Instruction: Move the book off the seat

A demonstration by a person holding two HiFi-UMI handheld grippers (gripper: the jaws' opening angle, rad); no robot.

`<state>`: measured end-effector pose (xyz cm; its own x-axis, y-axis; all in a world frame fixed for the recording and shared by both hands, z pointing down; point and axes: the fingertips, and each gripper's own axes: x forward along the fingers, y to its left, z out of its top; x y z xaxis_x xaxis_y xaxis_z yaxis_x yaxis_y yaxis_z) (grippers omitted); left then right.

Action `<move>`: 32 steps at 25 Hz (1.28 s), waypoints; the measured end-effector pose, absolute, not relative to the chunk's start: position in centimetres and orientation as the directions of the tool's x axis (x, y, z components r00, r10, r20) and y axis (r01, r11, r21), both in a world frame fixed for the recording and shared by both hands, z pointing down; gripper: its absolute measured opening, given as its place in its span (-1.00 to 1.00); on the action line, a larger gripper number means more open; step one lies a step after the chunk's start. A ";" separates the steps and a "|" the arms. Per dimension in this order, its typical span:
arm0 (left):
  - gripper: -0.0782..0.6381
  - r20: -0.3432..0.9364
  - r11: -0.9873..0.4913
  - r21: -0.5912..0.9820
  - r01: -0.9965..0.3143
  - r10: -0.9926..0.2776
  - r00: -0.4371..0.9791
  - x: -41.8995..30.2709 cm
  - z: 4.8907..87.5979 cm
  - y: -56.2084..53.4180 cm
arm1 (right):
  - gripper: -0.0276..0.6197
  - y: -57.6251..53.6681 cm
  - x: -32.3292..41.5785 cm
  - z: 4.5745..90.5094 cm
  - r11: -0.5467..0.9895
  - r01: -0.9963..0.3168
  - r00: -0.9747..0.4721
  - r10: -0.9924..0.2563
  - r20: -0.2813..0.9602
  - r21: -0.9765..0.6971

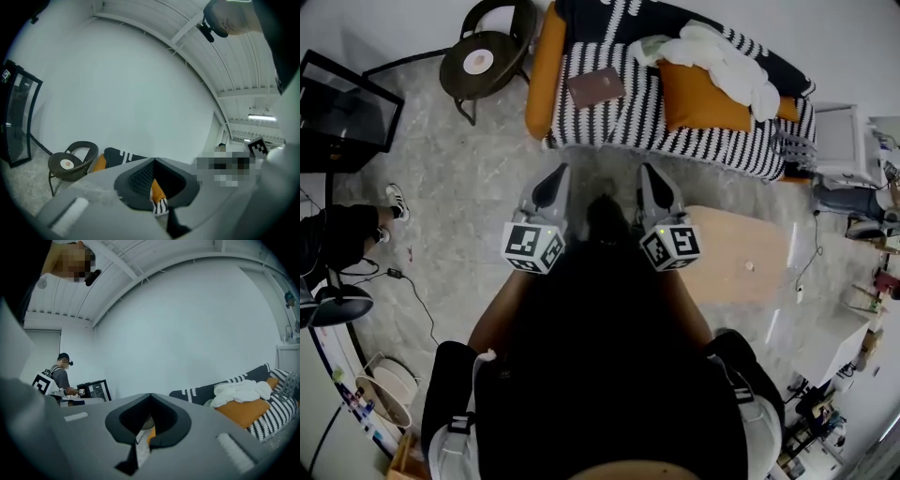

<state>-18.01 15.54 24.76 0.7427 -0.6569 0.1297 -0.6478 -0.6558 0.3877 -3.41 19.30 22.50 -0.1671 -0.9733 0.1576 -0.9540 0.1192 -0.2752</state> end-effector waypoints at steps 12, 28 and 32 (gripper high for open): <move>-0.76 0.174 -0.609 0.441 -0.659 -0.663 0.729 -13.3 26.2 8.7 | -0.89 11.4 0.8 24.4 0.176 -0.939 -0.232 -0.958 0.166 -0.296; -0.76 0.368 -0.384 0.522 -0.762 -0.704 0.607 -7.6 35.9 -2.5 | -0.89 -1.0 6.3 31.9 0.288 -0.895 -0.391 -0.874 0.287 -0.342; -0.76 0.408 -0.319 0.533 -0.784 -0.714 0.569 -7.1 39.6 -4.5 | -0.89 -2.6 6.5 35.1 0.313 -0.884 -0.429 -0.840 0.332 -0.348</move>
